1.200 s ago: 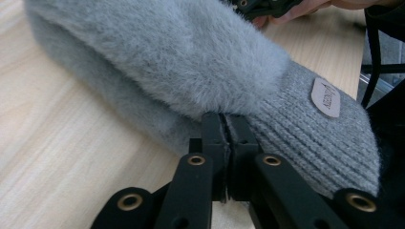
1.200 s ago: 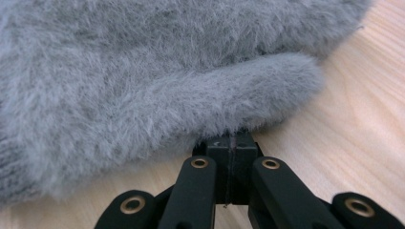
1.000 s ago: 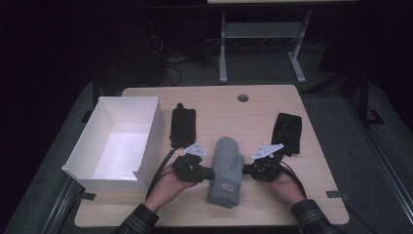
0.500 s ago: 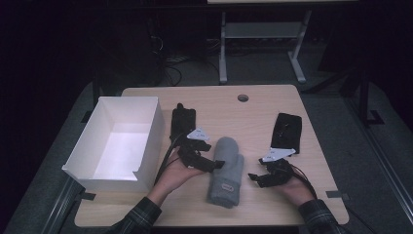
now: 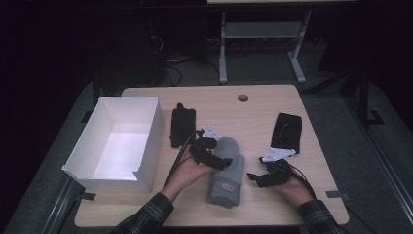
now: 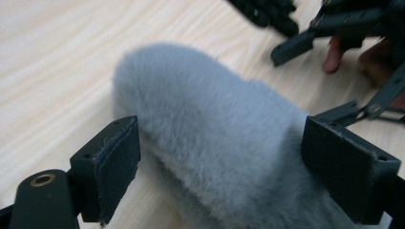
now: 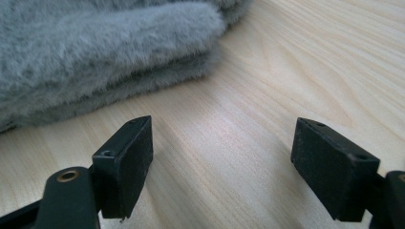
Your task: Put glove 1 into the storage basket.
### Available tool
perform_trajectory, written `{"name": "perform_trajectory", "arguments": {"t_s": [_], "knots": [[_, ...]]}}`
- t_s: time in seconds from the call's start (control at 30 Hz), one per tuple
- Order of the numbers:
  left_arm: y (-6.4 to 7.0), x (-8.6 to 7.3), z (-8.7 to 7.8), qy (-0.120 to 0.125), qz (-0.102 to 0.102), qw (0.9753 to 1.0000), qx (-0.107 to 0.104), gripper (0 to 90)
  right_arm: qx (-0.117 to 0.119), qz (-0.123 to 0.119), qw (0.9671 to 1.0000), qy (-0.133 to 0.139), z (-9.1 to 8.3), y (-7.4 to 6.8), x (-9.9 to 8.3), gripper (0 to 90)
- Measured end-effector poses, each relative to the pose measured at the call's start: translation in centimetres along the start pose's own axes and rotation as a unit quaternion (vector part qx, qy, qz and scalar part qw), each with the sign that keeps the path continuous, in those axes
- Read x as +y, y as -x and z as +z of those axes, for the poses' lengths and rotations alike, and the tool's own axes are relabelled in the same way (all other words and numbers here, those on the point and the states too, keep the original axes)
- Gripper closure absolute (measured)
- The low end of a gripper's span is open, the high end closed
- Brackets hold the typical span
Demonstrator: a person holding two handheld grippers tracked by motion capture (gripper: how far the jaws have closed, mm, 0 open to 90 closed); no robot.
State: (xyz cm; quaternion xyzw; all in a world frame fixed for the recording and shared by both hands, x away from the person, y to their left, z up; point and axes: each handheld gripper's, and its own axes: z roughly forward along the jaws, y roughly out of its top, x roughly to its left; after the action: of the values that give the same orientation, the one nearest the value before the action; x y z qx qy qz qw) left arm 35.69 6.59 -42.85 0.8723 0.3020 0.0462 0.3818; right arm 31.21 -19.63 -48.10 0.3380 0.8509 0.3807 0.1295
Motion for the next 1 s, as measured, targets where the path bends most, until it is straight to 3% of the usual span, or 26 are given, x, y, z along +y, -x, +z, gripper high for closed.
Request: {"name": "perform_trajectory", "arguments": {"t_s": [0.07,0.13,0.17,0.33,0.5,0.6,0.73,0.83,0.87,0.93,1.0], "knots": [[0.0,-0.2,0.4,0.001,-0.01,1.0,0.0,13.1,-0.001,0.0,1.0,0.0,0.0,0.0,0.0,21.7],[-0.4,-0.7,0.8,-0.014,-0.008,0.9999,-0.001,13.0,-0.001,0.002,1.0,-0.001,0.0,0.0,0.0,21.5],[-0.7,-1.1,1.3,-0.019,-0.018,0.9996,-0.008,12.7,-0.001,0.002,1.0,-0.002,0.0,0.0,0.0,21.3],[-1.1,-1.7,1.8,-0.019,-0.034,0.9991,-0.019,12.7,-0.001,0.002,1.0,-0.002,0.0,0.0,0.1,21.2],[-1.3,-2.1,2.2,-0.025,-0.032,0.9989,-0.021,12.7,-0.001,0.001,1.0,-0.001,0.1,0.0,0.0,21.1],[-1.6,-2.4,2.5,-0.025,-0.049,0.9979,-0.034,12.8,-0.002,0.001,1.0,-0.001,0.1,0.0,0.0,21.0],[-1.5,-2.3,2.6,-0.026,-0.044,0.998,-0.037,13.7,-0.001,0.0,1.0,-0.002,0.1,0.0,0.1,20.6],[-1.5,-2.3,2.5,-0.027,-0.039,0.9975,-0.052,27.4,-0.001,0.001,1.0,-0.002,0.1,0.0,0.1,20.5],[-1.5,-2.3,2.5,-0.029,-0.038,0.9964,-0.07,33.6,-0.002,0.001,1.0,-0.002,0.1,0.0,0.1,20.5],[-1.5,-2.2,2.5,-0.031,-0.037,0.9963,-0.071,36.1,-0.002,0.001,1.0,-0.002,0.1,0.0,0.1,20.5],[-1.3,-2.1,2.4,-0.038,-0.041,0.9951,-0.082,44.4,-0.002,0.001,1.0,-0.002,0.1,0.0,0.1,20.4]]}}
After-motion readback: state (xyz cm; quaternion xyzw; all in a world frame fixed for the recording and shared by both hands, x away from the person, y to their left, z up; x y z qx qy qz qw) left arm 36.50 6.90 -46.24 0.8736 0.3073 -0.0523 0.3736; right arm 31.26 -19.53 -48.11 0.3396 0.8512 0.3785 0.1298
